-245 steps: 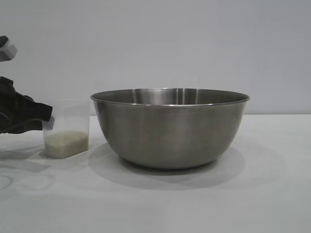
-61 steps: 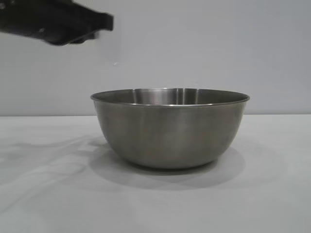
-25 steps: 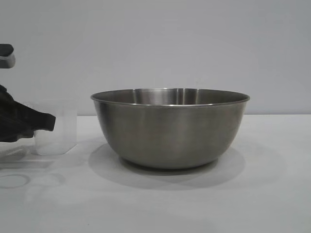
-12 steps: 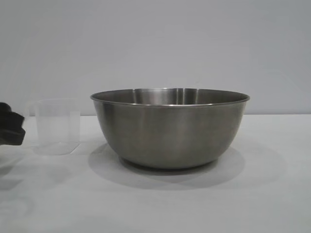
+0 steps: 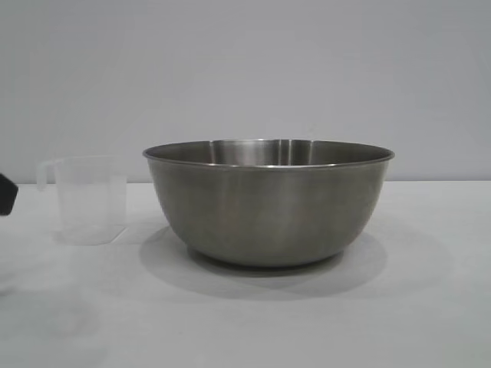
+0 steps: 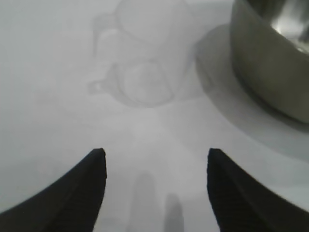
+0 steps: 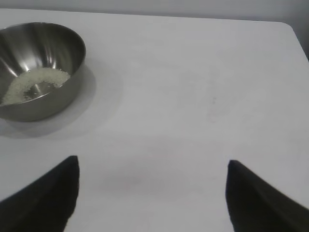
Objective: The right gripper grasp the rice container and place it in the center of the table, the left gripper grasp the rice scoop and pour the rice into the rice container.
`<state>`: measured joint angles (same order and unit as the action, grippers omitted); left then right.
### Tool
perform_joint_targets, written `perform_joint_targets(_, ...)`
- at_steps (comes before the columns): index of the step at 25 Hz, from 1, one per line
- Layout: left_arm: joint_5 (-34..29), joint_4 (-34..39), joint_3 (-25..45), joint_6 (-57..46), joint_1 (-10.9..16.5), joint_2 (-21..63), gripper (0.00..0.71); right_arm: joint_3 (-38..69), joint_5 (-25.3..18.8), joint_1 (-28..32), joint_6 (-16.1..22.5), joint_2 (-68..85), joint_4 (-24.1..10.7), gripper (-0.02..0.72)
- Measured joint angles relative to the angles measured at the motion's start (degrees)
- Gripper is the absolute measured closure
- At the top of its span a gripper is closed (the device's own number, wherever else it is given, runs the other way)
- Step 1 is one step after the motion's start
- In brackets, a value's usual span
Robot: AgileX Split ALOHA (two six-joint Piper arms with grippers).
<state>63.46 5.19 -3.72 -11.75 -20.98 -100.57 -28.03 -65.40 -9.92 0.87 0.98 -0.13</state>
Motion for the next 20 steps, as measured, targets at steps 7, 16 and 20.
perform_joint_targets(7, -0.3, 0.4, -0.3, -0.1, 0.0, 0.4, 0.312, 0.0, 0.0, 0.0, 0.0, 0.0, 0.0, 0.169)
perform_joint_targets(16, -20.7, 5.2, -12.2, -0.1, 0.0, 6.5, 0.312, 0.0, 0.0, 0.0, 0.0, 0.0, 0.0, 0.169)
perform_joint_targets(20, -34.0, 6.7, -14.7, -0.1, 0.0, 15.3, 0.312, 0.0, 0.0, 0.0, 0.0, 0.0, 0.0, 0.169)
